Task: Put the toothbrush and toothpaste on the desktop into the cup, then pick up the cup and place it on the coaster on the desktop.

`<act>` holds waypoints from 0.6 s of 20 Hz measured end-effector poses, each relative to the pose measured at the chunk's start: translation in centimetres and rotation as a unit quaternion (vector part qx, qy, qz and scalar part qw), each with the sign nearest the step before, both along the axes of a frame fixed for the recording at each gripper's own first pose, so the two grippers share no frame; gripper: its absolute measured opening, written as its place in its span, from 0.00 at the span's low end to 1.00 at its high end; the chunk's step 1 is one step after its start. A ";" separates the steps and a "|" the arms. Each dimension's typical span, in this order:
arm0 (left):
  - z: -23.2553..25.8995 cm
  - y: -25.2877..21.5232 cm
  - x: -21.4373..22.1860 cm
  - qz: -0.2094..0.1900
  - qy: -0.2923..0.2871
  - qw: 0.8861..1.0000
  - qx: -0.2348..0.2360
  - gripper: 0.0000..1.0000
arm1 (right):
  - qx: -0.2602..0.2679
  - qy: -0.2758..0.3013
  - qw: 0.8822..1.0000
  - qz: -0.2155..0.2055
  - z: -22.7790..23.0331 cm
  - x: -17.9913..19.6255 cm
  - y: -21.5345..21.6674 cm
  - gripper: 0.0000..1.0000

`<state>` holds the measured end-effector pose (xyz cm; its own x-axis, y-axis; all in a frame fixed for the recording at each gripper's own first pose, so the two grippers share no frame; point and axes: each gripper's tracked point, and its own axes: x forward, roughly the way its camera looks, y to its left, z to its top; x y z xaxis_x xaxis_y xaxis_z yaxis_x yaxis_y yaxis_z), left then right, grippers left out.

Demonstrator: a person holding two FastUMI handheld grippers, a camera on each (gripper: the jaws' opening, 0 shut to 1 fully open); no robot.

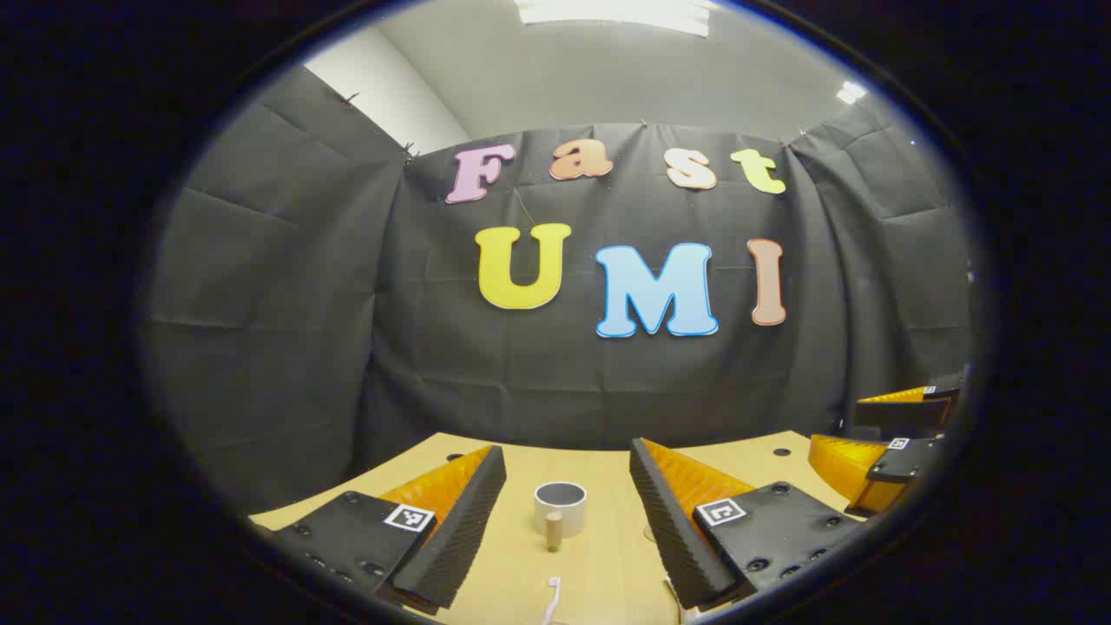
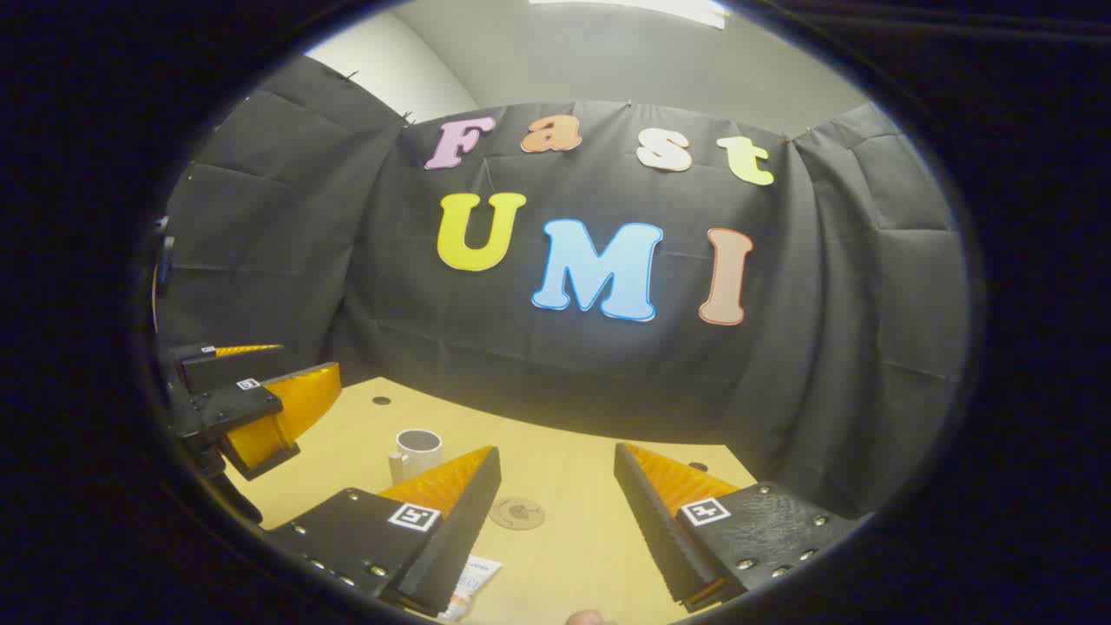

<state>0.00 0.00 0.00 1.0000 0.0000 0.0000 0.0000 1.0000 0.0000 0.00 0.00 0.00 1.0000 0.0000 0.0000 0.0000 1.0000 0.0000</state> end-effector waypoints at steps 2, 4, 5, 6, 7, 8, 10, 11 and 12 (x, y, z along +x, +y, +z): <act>-0.1 -0.1 0.6 -0.009 0.008 1.000 0.002 1.00 | 0.010 0.007 1.000 -0.001 -0.1 -0.2 0.1 0.86; -0.3 -0.6 1.1 -0.019 0.011 1.000 0.003 1.00 | 0.015 0.015 1.000 -0.003 -0.4 -0.2 0.4 0.86; -0.6 -0.6 1.4 -0.025 0.017 1.000 0.004 1.00 | 0.015 0.016 1.000 -0.005 -0.4 -0.2 0.4 0.86; -0.9 -0.8 1.6 -0.031 0.023 0.999 0.003 1.00 | 0.014 0.020 1.000 -0.008 -0.4 -0.2 0.4 0.86; -1.1 -1.0 1.9 -0.038 0.024 0.999 0.001 1.00 | 0.014 0.023 1.000 -0.010 -0.5 -0.2 0.4 0.86; -1.2 -1.1 2.1 -0.043 0.027 0.999 0.000 1.00 | 0.015 0.023 1.000 -0.012 -0.3 -0.1 0.4 0.86; -1.6 -1.4 2.7 -0.052 0.034 0.998 -0.001 1.00 | 0.017 0.025 0.999 -0.015 -0.4 0.0 0.3 0.86; -1.8 -1.6 3.0 -0.057 0.036 0.998 -0.002 1.00 | 0.019 0.028 0.999 -0.014 -0.6 0.3 0.4 0.86; -1.9 -1.7 3.2 -0.061 0.036 0.997 -0.004 1.00 | 0.020 0.029 0.999 -0.014 -0.6 0.4 0.5 0.86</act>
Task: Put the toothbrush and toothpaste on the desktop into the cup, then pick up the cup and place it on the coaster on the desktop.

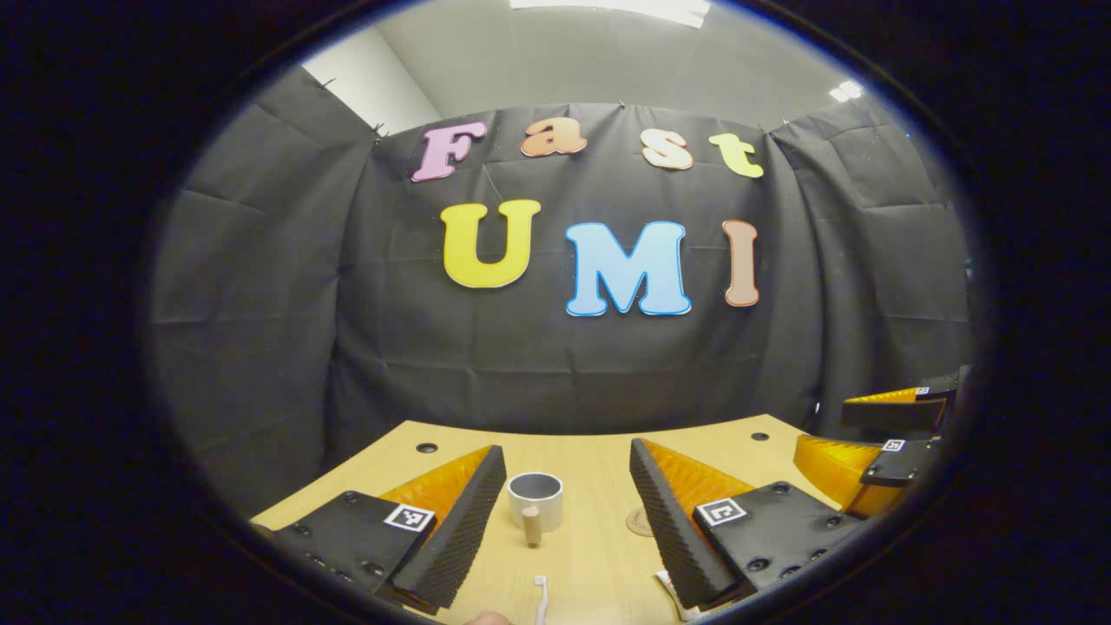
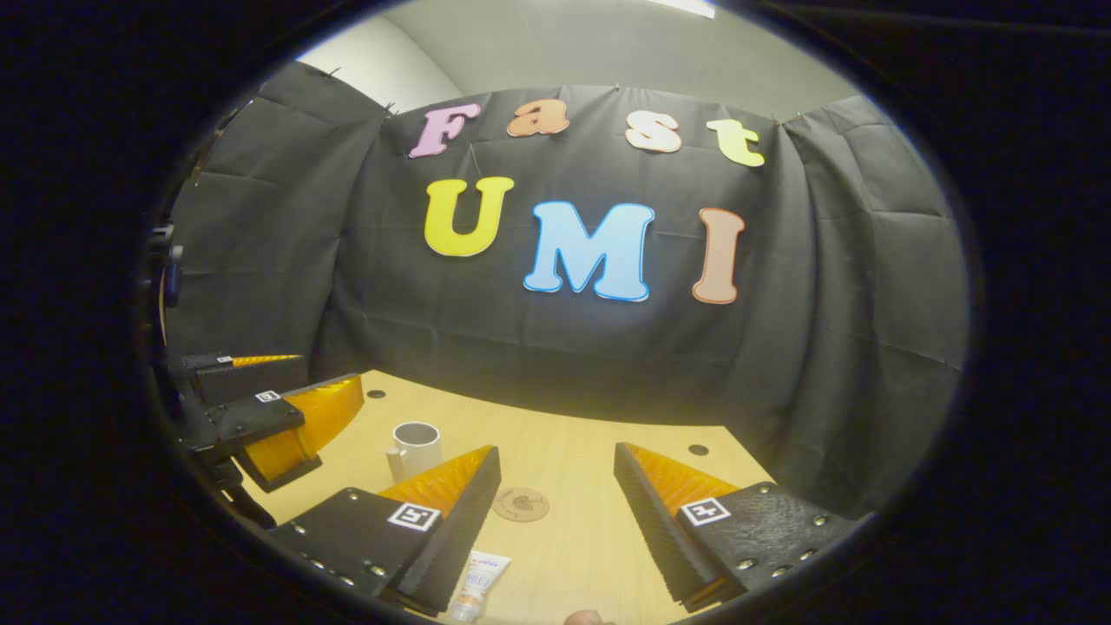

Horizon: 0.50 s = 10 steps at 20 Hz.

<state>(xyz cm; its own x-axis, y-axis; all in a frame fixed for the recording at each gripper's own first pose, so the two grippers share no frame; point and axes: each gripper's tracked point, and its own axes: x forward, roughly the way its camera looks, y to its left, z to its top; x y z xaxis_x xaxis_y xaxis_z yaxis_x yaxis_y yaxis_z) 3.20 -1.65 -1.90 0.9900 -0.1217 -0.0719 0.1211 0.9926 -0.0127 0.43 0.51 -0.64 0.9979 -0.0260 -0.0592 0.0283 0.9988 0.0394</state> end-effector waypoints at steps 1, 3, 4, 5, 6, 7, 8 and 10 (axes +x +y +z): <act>-0.3 0.1 0.3 0.000 0.001 1.000 0.000 1.00 | 0.001 -0.001 1.000 0.000 0.0 0.1 0.1 0.85; -0.7 0.3 0.8 0.001 0.011 1.000 0.001 1.00 | 0.001 0.009 1.000 0.003 -0.5 0.7 0.3 0.82; -0.9 0.4 1.2 0.001 0.013 1.000 0.001 1.00 | 0.001 0.016 1.000 0.007 -0.7 1.0 0.5 0.85; -1.4 0.5 1.4 0.000 0.020 1.000 0.001 1.00 | 0.003 0.023 1.000 0.010 -1.0 1.0 0.7 0.85; -2.1 0.5 1.5 -0.003 0.032 0.999 0.002 1.00 | 0.006 0.033 0.999 0.014 -1.4 1.3 0.9 0.85; -3.1 0.5 1.8 -0.007 0.047 0.999 0.002 1.00 | 0.010 0.045 0.999 0.021 -2.0 1.3 1.3 0.86; -4.1 0.6 1.8 -0.012 0.066 0.998 -0.001 1.00 | 0.016 0.060 0.998 0.031 -2.8 1.5 1.9 0.86; -6.5 0.6 2.0 -0.022 0.105 0.994 -0.003 1.00 | 0.025 0.093 0.994 0.046 -4.1 2.0 2.8 0.85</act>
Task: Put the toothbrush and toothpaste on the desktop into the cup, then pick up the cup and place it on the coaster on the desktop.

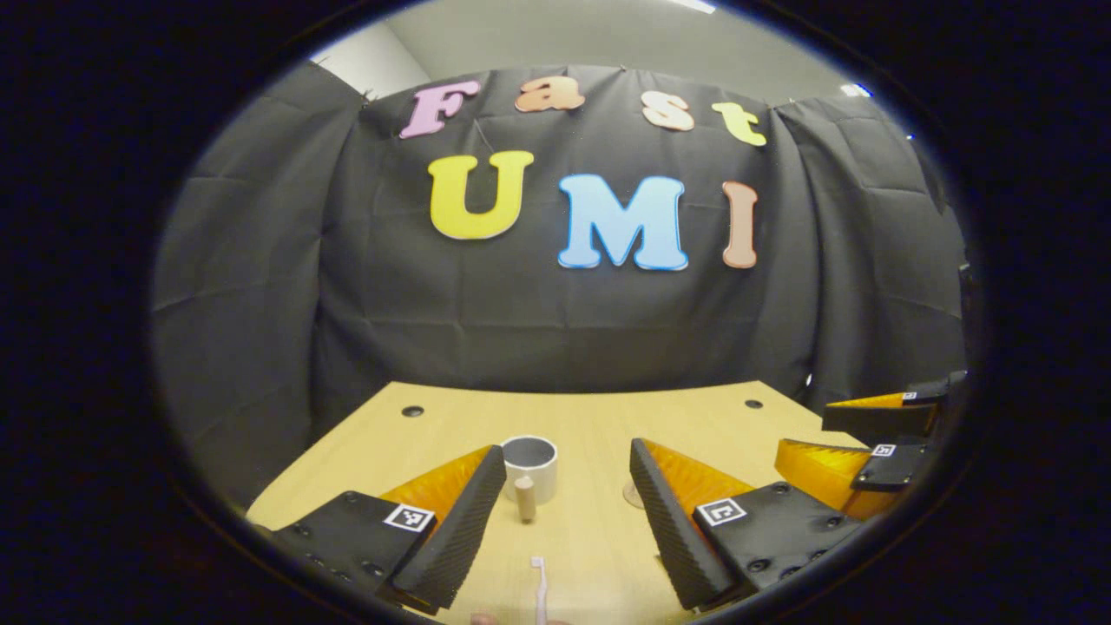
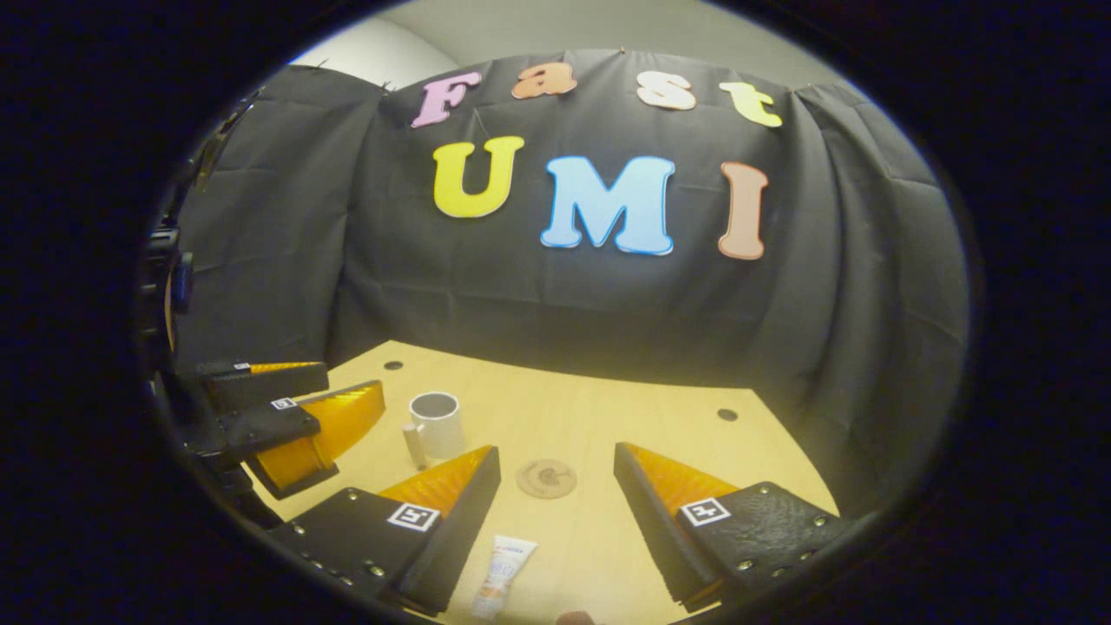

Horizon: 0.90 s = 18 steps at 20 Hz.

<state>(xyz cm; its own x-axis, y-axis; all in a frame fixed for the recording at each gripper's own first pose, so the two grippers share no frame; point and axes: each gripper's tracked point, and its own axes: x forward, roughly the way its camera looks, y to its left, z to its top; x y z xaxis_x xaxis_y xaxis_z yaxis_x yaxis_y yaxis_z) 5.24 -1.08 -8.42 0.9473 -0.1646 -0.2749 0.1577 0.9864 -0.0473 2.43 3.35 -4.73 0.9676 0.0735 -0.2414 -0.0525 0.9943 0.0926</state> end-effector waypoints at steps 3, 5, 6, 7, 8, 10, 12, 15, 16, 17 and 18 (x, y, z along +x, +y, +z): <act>-3.4 0.0 0.2 -0.008 0.058 0.998 0.010 1.00 | 0.020 0.049 0.998 0.017 -2.5 0.3 1.2 0.86; -5.1 0.0 0.4 -0.009 0.091 0.996 0.004 0.96 | 0.023 0.082 0.996 0.021 -4.1 0.4 1.9 0.86; -5.7 0.1 0.5 -0.008 0.104 0.995 0.000 0.95 | 0.020 0.093 0.995 0.023 -4.6 0.5 2.1 0.86; -6.5 0.3 0.6 -0.007 0.118 0.993 0.000 0.94 | 0.016 0.103 0.994 0.022 -5.2 0.6 2.2 0.86; -7.1 0.3 0.5 -0.008 0.131 0.991 -0.002 1.00 | 0.012 0.112 0.993 0.024 -5.5 0.6 2.3 0.86; -8.4 0.5 0.8 -0.009 0.157 0.987 0.000 0.94 | 0.007 0.130 0.991 0.025 -6.3 0.6 2.5 0.86; -9.8 0.6 0.9 -0.011 0.185 0.983 0.005 0.94 | 0.008 0.149 0.988 0.030 -7.2 0.3 2.9 0.86; -12.0 0.6 0.0 -0.016 0.232 0.973 0.004 0.94 | 0.011 0.185 0.982 0.036 -8.9 -0.1 3.5 0.86; -12.7 0.6 -0.4 -0.017 0.247 0.969 0.002 0.94 | 0.016 0.198 0.979 0.040 -9.6 -0.4 3.7 0.86; -13.3 0.5 -0.8 -0.021 0.265 0.964 0.000 0.95 | 0.020 0.211 0.976 0.043 -10.3 -0.8 4.0 0.86; -13.9 0.6 -1.2 -0.023 0.278 0.960 -0.002 0.95 | 0.022 0.224 0.973 0.045 -10.7 -0.9 4.1 0.86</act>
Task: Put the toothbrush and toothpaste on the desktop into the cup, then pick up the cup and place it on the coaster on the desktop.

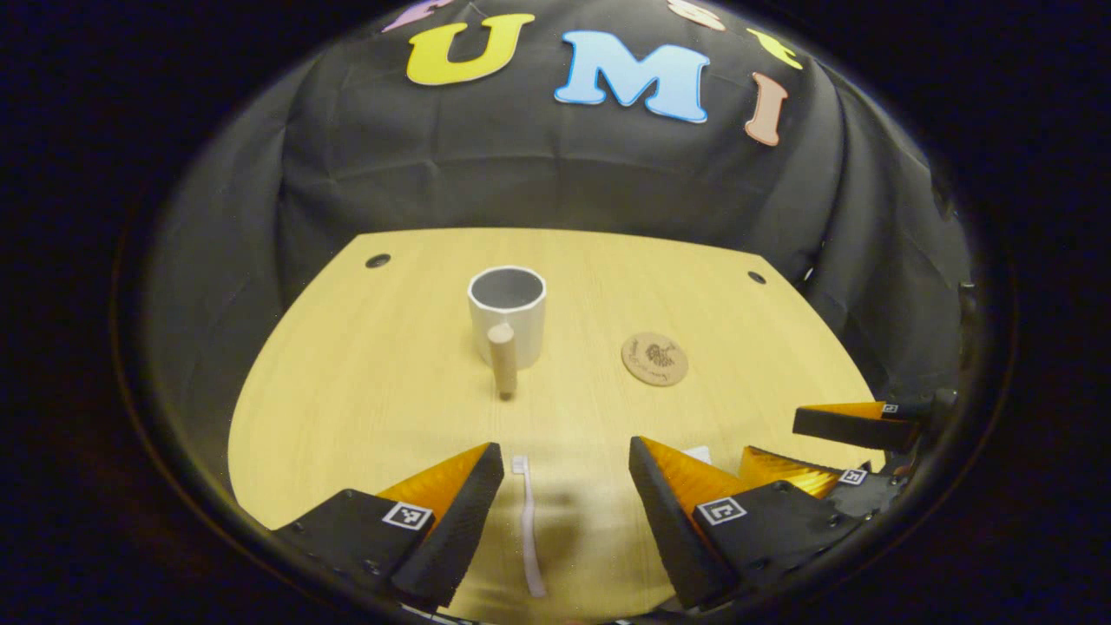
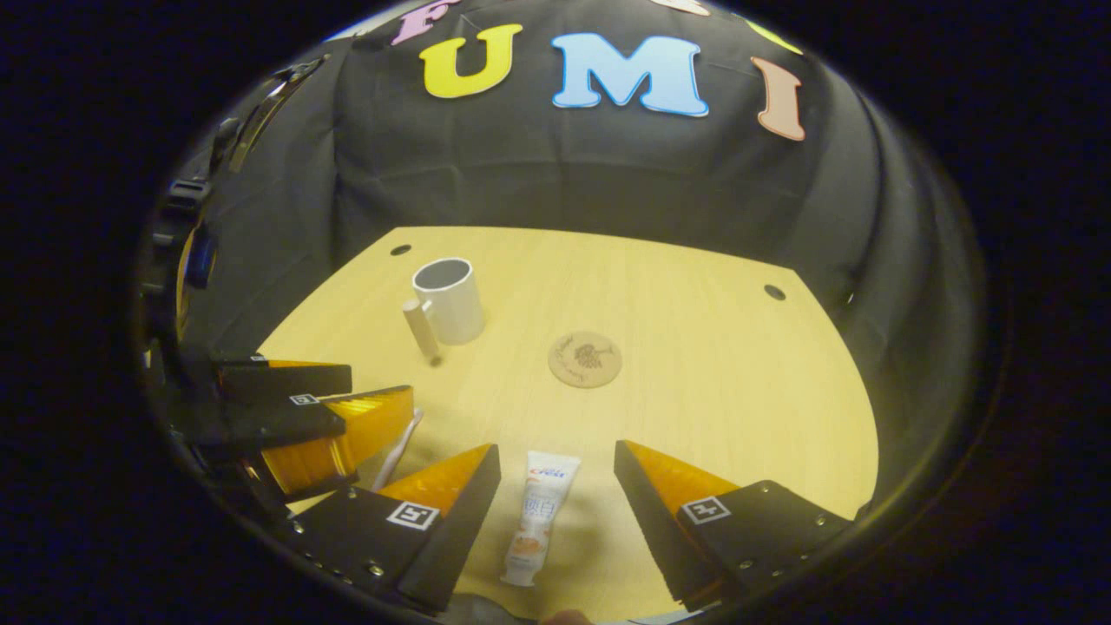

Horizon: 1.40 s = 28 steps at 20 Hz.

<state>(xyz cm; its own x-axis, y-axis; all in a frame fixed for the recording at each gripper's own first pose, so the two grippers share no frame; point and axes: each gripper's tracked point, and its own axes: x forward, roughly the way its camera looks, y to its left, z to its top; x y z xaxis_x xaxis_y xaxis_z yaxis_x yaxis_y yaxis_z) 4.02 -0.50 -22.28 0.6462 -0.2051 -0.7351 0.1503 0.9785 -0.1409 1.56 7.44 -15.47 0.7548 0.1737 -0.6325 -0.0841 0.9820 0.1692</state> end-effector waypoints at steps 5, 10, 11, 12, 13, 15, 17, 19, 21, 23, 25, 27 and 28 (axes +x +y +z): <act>-2.6 0.7 -1.5 0.007 0.064 0.998 0.000 0.95 | 0.017 0.056 0.998 0.001 -2.8 -0.2 1.1 0.86; -4.6 2.6 -2.7 0.010 0.123 0.992 0.030 0.95 | 0.032 0.120 0.992 -0.001 -5.0 -1.0 1.9 0.87; -5.2 2.7 -3.1 0.009 0.134 0.990 0.032 0.95 | 0.036 0.135 0.990 -0.001 -5.6 -1.2 2.2 0.87; -5.7 2.8 -3.4 0.008 0.148 0.988 0.032 0.97 | 0.041 0.149 0.988 -0.001 -6.0 -1.3 2.5 0.87; -6.1 2.8 -3.8 0.008 0.161 0.986 0.031 0.95 | 0.046 0.163 0.986 -0.001 -6.5 -1.5 2.8 0.87; -6.9 2.7 -4.6 0.007 0.185 0.982 0.025 0.95 | 0.056 0.192 0.980 0.000 -7.3 -1.9 3.3 0.87; -7.6 2.9 -5.2 0.007 0.206 0.978 0.026 0.95 | 0.067 0.214 0.975 0.001 -7.9 -2.2 3.8 0.88; -8.0 2.9 -5.7 0.008 0.221 0.975 0.025 1.00 | 0.072 0.229 0.971 0.001 -8.4 -2.1 4.1 0.88; -8.5 2.9 -5.9 0.011 0.234 0.972 0.022 0.95 | 0.071 0.244 0.967 0.004 -8.9 -2.2 4.3 0.88; -8.8 2.9 -6.3 0.012 0.246 0.969 0.021 1.00 | 0.070 0.255 0.964 0.007 -9.4 -2.2 4.5 0.88; -9.3 2.9 -6.5 0.011 0.257 0.966 0.024 0.93 | 0.067 0.263 0.962 0.010 -9.8 -2.1 4.6 0.88; -9.7 2.9 -6.7 0.007 0.267 0.963 0.027 0.93 | 0.063 0.270 0.961 0.011 -10.3 -2.1 4.7 0.88; -10.0 2.7 -6.9 0.005 0.272 0.962 0.029 0.93 | 0.061 0.273 0.960 0.010 -10.4 -2.0 4.6 0.88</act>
<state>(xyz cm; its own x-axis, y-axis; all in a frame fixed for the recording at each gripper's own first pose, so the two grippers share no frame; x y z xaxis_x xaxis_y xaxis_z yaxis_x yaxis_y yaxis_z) -2.86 2.23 -32.31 0.1648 -0.1492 -0.9750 0.0603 0.9882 -0.1410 -0.48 12.06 -25.91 0.3132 0.2828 -0.9066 0.0316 0.9510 0.3076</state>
